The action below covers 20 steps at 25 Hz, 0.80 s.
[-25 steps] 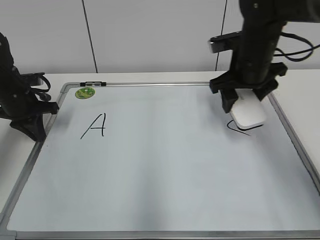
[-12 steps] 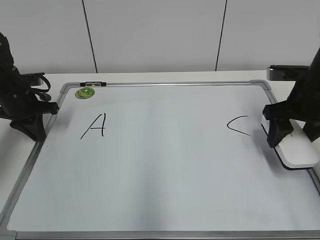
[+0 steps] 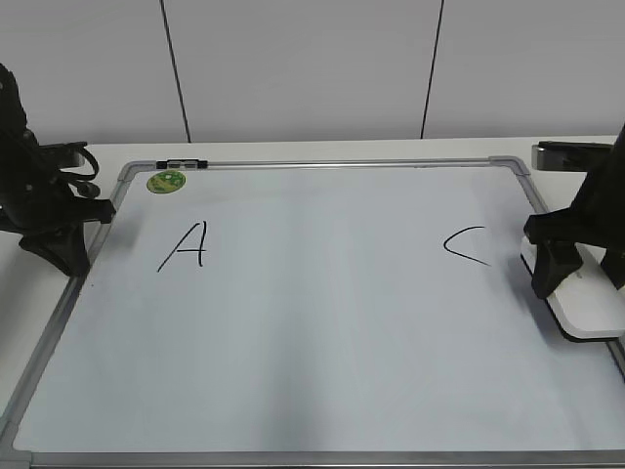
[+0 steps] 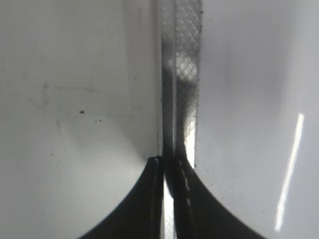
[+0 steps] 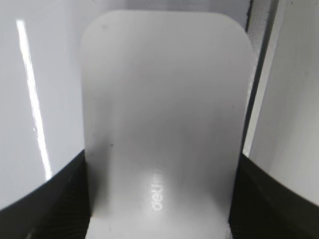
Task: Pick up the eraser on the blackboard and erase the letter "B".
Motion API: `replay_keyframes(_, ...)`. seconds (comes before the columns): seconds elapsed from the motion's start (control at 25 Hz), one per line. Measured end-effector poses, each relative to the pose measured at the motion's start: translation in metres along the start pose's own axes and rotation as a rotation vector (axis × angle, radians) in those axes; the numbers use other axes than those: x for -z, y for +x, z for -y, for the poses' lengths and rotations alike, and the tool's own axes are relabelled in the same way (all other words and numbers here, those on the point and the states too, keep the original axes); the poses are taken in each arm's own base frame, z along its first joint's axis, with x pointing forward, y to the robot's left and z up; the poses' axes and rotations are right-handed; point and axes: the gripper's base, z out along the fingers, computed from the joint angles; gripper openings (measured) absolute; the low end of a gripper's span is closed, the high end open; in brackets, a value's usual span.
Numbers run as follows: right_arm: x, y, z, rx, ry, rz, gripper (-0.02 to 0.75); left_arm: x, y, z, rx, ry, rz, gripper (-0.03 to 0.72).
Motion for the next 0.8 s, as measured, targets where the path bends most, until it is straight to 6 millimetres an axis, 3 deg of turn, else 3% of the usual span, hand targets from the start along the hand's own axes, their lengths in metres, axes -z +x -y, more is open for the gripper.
replay_keyframes(0.48, -0.001, -0.003, 0.0, 0.002, 0.003, 0.028, 0.515, 0.0, 0.0, 0.0, 0.0, 0.0, 0.0, 0.02)
replay_keyframes(0.8, -0.023, -0.008, 0.005, 0.011, 0.025, -0.008, 0.515, 0.0, 0.0, 0.0, 0.0, 0.0, -0.002, 0.02)
